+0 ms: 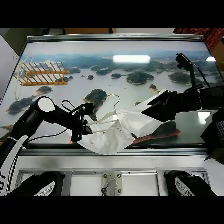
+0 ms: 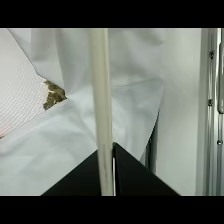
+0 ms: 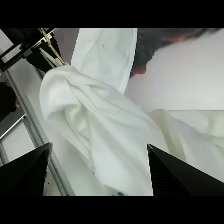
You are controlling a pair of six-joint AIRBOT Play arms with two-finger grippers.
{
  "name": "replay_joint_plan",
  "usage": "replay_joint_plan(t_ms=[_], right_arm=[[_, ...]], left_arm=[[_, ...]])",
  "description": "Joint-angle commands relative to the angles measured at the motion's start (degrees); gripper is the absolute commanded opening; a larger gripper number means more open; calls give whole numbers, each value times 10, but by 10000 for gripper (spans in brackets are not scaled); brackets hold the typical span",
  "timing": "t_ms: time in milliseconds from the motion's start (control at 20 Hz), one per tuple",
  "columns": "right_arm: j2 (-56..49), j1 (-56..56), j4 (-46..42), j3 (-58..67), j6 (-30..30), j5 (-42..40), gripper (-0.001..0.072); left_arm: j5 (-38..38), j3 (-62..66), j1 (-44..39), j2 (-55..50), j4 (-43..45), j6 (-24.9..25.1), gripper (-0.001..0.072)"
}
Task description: Fold the clothes and pants, and hang the long-sleeved shirts on hangers.
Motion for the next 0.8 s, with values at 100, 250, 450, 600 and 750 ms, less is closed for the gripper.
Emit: replay_joint_plan(t_ms=[100,250,450,600,750], right_arm=[[-14,-69,42,-76,-184,8,654],[-36,-99,42,-100,-216,13,654],[-65,-109,44,-120,-252,43,654],[-83,-109,40,-128,-284,49,654],[-97,-109,17,-129,-301,49,654]], left_arm=[[-2,0,0,0,0,0,12],[-2,0,0,0,0,0,12],[-2,0,0,0,0,0,12],[-2,0,0,0,0,0,12],[-2,0,0,0,0,0,12]])
